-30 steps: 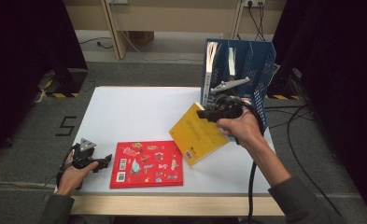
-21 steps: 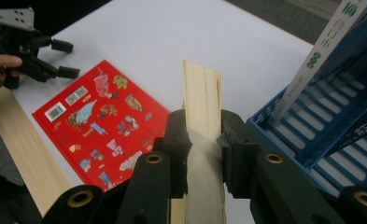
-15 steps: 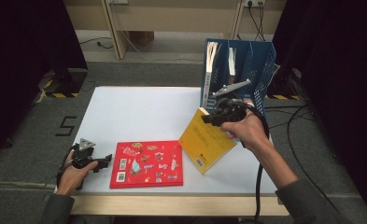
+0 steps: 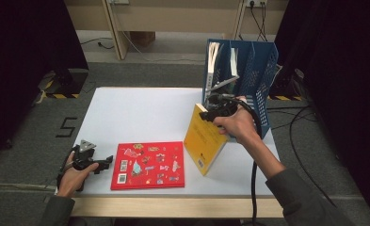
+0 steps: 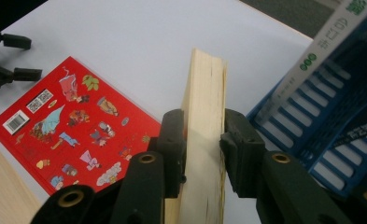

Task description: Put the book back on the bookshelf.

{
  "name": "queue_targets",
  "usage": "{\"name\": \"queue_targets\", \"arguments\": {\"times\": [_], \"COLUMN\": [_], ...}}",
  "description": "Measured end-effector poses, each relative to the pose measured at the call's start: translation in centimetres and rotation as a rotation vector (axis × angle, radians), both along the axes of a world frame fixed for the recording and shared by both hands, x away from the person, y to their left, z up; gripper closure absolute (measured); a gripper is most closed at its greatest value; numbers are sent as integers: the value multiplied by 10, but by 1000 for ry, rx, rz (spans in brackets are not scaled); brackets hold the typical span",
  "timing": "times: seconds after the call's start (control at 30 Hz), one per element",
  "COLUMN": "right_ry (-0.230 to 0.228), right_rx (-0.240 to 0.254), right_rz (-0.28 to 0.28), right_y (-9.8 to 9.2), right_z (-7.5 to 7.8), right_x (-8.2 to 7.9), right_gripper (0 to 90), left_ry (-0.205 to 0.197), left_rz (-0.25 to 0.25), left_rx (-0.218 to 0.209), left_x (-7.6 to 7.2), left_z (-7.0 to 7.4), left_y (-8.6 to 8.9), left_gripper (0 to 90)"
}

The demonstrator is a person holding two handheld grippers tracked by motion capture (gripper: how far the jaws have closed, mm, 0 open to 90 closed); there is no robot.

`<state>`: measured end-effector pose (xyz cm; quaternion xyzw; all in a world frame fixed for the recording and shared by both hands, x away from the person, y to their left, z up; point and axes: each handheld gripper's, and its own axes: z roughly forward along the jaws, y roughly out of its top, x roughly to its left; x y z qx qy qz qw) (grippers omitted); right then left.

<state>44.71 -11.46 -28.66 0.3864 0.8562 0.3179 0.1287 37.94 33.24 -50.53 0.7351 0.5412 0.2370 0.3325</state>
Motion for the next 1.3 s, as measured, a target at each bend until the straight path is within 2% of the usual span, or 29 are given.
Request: {"name": "queue_targets", "arguments": {"times": [0.07,0.33,0.4,0.47,0.63,0.7,0.9,1.03,1.3], "right_ry": [12,49,71,92,109,133,165,214,217], "right_rx": [2,0,0,20,23,20,14,10,-18], "right_rz": [-17,-17,-14,-20,-12,-14,-14,-1,21], "right_y": [-2,-4,-6,-7,-9,-9,-7,-6,-9], "right_z": [-1,-4,-6,-9,-9,-9,-9,-10,-9], "right_x": [2,0,0,-1,-3,-2,-4,-5,-5], "right_gripper": [700,644,630,627,628,623,605,578,643], "left_ry": [2,0,-1,-1,-3,-3,-2,-1,-1], "left_rz": [-2,-2,-2,-3,-3,-4,-4,-6,-7], "left_rx": [2,1,0,0,0,-1,-1,-2,-2], "left_x": [0,0,0,0,0,0,0,0,0], "left_z": [0,0,0,0,0,0,0,0,0], "left_y": [0,-1,-1,-1,-1,-1,-1,-1,-1], "left_gripper": [116,117,118,118,120,122,121,122,122]}}
